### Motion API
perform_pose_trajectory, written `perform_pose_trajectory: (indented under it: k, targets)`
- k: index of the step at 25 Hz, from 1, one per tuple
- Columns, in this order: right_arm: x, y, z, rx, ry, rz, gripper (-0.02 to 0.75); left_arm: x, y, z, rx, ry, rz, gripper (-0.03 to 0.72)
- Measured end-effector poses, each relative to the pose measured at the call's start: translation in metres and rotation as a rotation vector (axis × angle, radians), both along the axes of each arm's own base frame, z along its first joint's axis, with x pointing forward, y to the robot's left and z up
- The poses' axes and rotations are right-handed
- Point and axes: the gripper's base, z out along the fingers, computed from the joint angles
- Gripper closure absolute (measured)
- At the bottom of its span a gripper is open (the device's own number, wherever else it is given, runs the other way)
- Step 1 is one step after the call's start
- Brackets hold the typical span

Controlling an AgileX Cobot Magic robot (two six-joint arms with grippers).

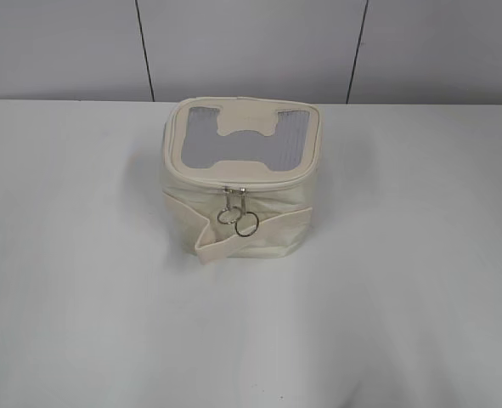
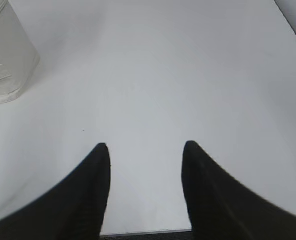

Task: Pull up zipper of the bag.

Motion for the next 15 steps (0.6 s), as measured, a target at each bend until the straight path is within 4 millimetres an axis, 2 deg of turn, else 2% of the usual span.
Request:
perform_pose_trajectory:
  k: [15]
  targets:
    - [0.0000,0.0000,0.0001,-0.001,-0.001,0.000,0.359,0.0000,0.0000,0.0000,0.000,0.000,0.000,0.482]
